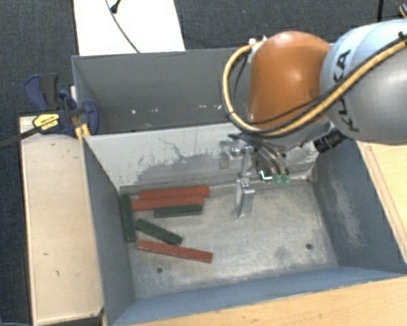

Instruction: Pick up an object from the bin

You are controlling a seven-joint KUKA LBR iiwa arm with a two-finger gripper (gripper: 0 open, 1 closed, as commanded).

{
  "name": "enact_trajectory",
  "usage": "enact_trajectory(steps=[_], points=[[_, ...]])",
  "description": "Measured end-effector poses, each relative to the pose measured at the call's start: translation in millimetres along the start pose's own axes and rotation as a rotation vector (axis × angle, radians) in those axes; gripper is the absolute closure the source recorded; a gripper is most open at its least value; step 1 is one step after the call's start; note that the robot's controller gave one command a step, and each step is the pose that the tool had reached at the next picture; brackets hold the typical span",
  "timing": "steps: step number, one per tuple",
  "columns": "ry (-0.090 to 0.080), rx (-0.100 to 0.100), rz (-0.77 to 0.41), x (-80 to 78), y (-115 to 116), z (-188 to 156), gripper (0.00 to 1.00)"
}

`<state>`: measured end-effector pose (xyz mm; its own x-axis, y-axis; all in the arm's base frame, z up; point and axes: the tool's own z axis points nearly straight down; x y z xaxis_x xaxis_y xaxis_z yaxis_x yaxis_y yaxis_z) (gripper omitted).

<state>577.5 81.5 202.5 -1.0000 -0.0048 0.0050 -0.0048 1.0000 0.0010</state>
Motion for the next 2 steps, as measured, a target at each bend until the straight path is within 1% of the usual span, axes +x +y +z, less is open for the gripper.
enact_trajectory(steps=[1, 2], points=[[0.002, 0.000, -0.009, 47.5, 44, 123, 0.00], [-0.003, 0.000, -0.369, 60.9, 81, 133, 0.00]])
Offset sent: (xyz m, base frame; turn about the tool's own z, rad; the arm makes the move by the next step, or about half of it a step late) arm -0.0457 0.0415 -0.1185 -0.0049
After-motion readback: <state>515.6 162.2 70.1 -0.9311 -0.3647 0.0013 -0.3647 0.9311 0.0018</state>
